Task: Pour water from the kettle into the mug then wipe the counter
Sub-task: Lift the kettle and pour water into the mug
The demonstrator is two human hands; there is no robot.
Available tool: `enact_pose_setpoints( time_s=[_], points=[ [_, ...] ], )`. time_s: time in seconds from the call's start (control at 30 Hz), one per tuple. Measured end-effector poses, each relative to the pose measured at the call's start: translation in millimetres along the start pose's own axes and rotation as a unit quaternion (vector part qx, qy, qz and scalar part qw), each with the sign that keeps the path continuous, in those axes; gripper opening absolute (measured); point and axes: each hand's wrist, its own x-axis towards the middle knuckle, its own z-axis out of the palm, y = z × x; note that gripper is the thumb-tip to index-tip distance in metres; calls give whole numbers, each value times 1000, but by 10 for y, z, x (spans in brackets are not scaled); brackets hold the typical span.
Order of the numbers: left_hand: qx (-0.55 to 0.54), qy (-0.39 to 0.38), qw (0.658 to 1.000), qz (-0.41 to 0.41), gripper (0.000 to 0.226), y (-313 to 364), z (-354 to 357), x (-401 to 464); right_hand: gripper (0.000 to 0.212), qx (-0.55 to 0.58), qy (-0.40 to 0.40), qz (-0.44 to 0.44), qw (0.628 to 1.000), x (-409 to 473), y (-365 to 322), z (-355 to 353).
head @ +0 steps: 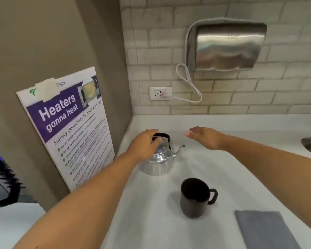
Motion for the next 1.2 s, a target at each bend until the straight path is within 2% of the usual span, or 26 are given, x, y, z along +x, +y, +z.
enact_pose_setpoints(
  time_s=[0.17,0.33,0.43,0.5,0.63,0.77,0.87,1.07,1.13,1.2],
  points=[
    [44,7,999,5,40,-175,158,284,70,19,-19,1,1000,597,-90,188],
    [94,43,994,24,20,-302,252,447,66,25,-63,-10,998,1197,-267,323],
    [85,76,993,35,17,-319,303,467,68,31,-69,-4,997,1475,-327,451],
    [69,93,993,36,16,-317,333,469,67,71,-56,10,996,1628,-359,526],
    [36,112,993,27,14,-333,363,446,47,121,-34,34,992,1806,-426,618],
    [21,122,992,15,15,-360,386,444,42,256,-50,53,964,1856,-500,579],
    [22,129,991,15,16,-358,397,436,40,281,-73,23,957,1762,-572,561],
    [58,121,990,37,22,-331,379,343,54,242,-2,-97,965,1503,-581,665],
    [38,183,981,45,18,-320,305,255,55,245,17,-111,963,1475,-571,681],
    [-41,304,951,39,10,-309,229,215,55,249,30,-111,962,1464,-578,681]
  ],
)
